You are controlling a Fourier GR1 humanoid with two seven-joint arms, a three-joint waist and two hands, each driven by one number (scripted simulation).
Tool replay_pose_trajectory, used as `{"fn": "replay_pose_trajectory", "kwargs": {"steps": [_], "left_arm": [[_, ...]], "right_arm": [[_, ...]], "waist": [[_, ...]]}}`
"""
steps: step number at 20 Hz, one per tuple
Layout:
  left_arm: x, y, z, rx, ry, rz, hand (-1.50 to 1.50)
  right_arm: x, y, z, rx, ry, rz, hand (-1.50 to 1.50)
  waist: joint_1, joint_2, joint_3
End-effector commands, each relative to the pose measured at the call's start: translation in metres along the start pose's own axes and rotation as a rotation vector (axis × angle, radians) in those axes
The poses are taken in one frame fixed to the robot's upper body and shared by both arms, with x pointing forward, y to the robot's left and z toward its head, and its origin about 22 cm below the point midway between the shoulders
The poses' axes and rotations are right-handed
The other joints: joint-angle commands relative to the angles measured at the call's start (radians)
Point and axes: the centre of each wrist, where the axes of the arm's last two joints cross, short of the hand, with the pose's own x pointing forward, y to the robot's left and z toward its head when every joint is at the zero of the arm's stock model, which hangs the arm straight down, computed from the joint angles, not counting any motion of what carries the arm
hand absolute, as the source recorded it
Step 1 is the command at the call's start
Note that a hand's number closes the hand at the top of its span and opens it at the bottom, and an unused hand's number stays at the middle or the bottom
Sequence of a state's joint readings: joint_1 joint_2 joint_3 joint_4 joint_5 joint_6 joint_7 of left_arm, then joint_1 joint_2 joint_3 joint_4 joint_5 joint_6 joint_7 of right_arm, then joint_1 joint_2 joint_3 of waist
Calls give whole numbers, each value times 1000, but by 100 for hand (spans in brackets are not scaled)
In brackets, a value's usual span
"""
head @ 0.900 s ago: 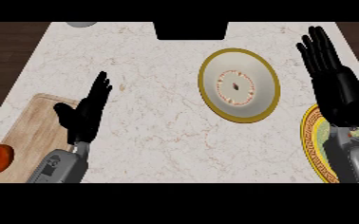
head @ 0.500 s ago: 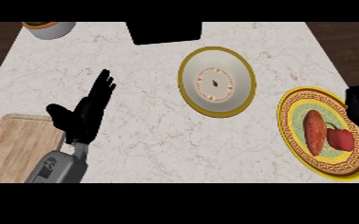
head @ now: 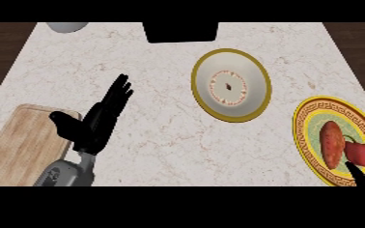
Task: Pick the bell pepper from the plate and place it in the bowl
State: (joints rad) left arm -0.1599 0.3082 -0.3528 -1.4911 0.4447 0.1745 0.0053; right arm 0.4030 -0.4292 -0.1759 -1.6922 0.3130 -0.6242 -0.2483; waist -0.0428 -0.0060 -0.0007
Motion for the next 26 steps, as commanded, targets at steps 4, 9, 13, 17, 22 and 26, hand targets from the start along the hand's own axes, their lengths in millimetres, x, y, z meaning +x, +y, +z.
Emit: {"fn": "replay_pose_trajectory", "kwargs": {"steps": [4, 9, 13, 17, 22, 26], "left_arm": [[0, -8, -1, -31, -10, -2, 0], [17, -8, -15, -55, -25, -10, 0], [20, -14, -9, -76, -10, -1, 0], [6, -6, -5, -71, 8, 5, 0], [10, -17, -4, -67, 3, 11, 0], [-1, -3, -5, -41, -8, 2, 0]], "right_arm": [[-8, -44, 28, 13, 182, 396, -150], [29, -45, 13, 127, 365, 483, -150], [64, -32, -5, 221, 495, 518, -150], [87, -13, -26, 294, 597, 527, -150], [87, 4, -47, 328, 710, 559, -150], [67, -1, -60, 371, 749, 577, -150]], "waist": [[28, 16, -9], [50, 18, -6], [67, 14, -4], [60, 12, -1], [48, 7, 0], [42, 7, 1]]}}
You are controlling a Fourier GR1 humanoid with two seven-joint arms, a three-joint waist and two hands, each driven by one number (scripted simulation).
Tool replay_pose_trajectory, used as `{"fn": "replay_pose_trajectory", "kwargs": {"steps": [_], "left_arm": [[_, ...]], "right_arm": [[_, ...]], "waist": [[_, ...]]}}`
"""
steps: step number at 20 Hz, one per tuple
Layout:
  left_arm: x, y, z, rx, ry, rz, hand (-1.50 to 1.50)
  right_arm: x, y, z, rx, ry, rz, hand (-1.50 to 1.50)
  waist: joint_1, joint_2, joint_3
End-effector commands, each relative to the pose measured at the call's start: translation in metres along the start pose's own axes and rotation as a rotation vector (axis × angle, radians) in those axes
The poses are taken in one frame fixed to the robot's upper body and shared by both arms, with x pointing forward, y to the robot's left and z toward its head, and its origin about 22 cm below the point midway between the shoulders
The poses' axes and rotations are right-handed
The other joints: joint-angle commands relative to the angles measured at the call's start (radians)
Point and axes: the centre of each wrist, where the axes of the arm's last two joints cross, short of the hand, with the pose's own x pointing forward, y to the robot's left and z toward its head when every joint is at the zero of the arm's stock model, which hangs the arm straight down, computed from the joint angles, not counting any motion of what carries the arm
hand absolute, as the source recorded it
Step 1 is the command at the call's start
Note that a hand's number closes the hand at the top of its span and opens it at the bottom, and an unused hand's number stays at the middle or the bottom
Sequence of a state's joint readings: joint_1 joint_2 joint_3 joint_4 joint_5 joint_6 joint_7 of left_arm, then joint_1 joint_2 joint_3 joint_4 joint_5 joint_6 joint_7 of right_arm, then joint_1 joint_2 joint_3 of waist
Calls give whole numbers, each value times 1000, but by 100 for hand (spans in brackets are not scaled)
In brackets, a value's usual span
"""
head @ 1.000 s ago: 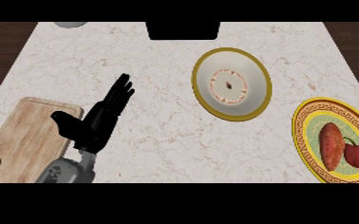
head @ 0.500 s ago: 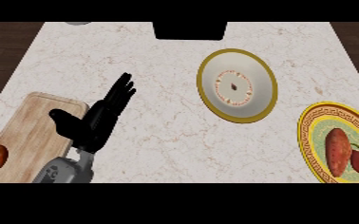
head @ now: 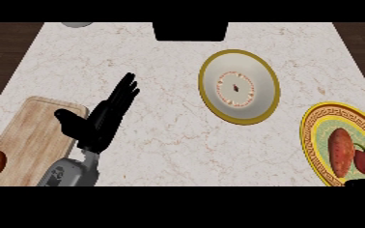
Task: Pick the bell pepper from the plate and place it in the bowl
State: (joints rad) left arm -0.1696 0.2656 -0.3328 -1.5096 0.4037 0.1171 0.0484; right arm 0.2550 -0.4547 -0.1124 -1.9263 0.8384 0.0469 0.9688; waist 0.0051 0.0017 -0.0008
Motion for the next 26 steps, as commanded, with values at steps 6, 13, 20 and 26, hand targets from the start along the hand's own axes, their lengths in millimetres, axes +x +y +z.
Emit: {"fn": "replay_pose_trajectory", "kwargs": {"steps": [6, 13, 20, 26], "left_arm": [[12, 14, 17, 3, -5, 15, 0], [20, 3, -4, 6, -2, -4, 0], [10, 12, -4, 9, -10, 7, 0], [9, -12, 7, 12, 8, 9, 0]], "right_arm": [[14, 21, -6, 104, 103, 83, -150], [5, 54, -8, 93, 77, 115, -150], [17, 48, -41, 81, 106, 113, -150], [-7, 73, -41, 62, 92, 121, -150]], "waist": [[-1, -2, 1], [-6, -2, 1], [-6, -1, 1], [-6, -2, 1]]}}
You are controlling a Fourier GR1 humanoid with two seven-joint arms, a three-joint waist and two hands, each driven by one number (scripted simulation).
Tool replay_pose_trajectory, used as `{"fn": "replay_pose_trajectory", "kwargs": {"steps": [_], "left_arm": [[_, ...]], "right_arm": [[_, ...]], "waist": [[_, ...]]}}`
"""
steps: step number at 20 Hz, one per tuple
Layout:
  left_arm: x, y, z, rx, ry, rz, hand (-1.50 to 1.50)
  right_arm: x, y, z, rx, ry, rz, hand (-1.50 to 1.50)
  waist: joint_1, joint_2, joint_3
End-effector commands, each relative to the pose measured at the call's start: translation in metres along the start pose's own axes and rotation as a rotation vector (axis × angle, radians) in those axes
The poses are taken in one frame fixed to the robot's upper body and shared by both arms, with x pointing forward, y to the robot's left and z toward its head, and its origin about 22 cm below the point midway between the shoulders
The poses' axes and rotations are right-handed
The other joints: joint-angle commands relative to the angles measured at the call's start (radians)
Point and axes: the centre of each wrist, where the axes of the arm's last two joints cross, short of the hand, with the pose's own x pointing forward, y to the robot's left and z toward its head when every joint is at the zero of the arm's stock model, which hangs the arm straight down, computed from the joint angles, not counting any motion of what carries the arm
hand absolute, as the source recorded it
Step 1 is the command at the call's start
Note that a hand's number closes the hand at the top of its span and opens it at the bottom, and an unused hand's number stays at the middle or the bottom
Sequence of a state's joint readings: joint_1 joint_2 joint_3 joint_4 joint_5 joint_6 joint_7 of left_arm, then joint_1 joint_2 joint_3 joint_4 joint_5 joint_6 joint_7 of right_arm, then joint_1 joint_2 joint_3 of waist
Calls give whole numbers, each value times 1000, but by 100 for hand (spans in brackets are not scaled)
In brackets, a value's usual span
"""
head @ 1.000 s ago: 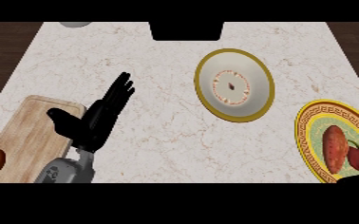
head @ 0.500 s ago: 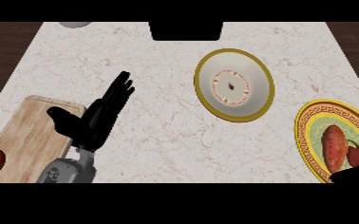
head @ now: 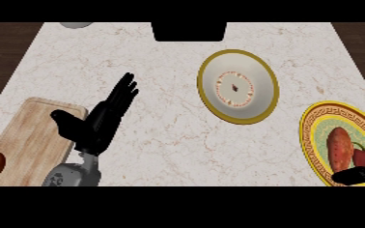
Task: Pick the bell pepper from the plate and place it in the bowl
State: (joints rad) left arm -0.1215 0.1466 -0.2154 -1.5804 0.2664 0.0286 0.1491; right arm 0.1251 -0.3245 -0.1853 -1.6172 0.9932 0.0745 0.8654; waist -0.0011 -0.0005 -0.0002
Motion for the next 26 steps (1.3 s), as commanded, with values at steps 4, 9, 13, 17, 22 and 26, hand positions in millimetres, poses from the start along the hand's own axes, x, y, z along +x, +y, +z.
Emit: {"fn": "replay_pose_trajectory", "kwargs": {"steps": [4, 9, 13, 17, 22, 26], "left_arm": [[-10, 16, 12, -3, 17, 7, 0], [-22, -11, 5, -9, -6, 5, 0], [4, 15, -9, -7, -7, 2, 0], [0, -6, 2, -12, -1, -8, 0], [-6, 2, 21, -10, 15, -2, 0], [-1, 16, -1, 6, -11, 8, 0]], "right_arm": [[-17, 14, -22, -26, 14, 10, -150], [-9, 15, -36, -13, 14, -50, -150], [-1, 29, -22, -12, -4, -43, -150], [-23, 37, -40, -40, -61, -38, 150], [-15, 40, -52, -79, -112, -18, 150], [-16, 39, -47, -66, -141, 8, 150]], "waist": [[1, 0, 0], [1, 0, 0], [-1, 0, 0], [0, 0, 0], [7, 0, 1], [1, 1, 0]]}}
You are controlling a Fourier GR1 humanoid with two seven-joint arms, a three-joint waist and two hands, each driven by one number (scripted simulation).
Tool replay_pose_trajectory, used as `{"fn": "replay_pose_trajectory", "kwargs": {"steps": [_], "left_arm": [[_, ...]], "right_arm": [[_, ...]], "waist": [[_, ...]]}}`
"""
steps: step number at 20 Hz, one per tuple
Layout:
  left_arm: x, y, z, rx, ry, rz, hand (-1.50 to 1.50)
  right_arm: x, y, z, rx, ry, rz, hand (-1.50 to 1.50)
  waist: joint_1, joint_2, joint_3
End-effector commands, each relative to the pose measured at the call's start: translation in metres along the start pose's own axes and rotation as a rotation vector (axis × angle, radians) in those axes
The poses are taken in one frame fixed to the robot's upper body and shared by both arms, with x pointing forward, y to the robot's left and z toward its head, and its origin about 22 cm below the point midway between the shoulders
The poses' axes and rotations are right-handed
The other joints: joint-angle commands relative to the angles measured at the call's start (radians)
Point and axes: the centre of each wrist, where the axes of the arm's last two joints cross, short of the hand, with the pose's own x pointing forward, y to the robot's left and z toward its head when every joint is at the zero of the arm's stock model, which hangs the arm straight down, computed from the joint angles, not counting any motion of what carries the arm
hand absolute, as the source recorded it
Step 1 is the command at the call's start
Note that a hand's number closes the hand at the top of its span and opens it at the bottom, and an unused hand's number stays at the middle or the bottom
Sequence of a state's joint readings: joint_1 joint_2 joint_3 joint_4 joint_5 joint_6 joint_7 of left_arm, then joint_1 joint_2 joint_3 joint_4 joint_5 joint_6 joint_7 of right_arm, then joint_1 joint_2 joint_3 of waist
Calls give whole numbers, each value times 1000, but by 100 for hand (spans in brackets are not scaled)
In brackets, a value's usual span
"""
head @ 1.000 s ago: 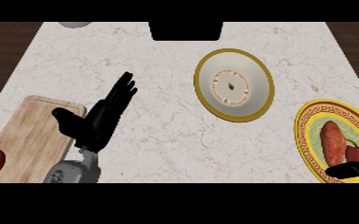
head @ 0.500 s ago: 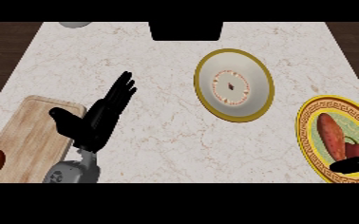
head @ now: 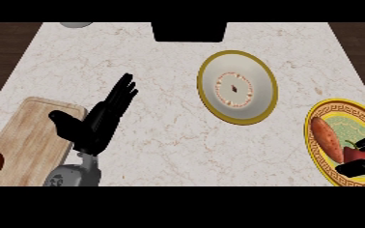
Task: Pick the bell pepper from the plate and place it in the bowl
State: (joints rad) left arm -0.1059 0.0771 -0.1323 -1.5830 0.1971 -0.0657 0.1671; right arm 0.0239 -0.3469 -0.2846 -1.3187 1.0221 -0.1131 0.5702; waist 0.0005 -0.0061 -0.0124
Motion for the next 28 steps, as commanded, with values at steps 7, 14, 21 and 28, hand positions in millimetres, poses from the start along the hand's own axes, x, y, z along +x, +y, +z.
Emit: {"fn": "replay_pose_trajectory", "kwargs": {"steps": [7, 14, 21, 28], "left_arm": [[-5, -6, -7, 4, 1, -14, 0], [3, -21, -13, -109, -5, -5, 0], [-5, -14, -15, -89, 10, -19, 0], [-8, -12, -14, -88, 29, -15, 0]], "right_arm": [[22, 5, 13, -92, -26, 79, 150], [158, 58, 150, 153, -449, 151, 150], [227, 16, 228, 15, -477, 115, 150], [261, -43, 295, -183, -522, -41, 150]], "waist": [[-2, 6, 12], [138, 27, 11], [112, 14, 12], [85, -2, 8]]}}
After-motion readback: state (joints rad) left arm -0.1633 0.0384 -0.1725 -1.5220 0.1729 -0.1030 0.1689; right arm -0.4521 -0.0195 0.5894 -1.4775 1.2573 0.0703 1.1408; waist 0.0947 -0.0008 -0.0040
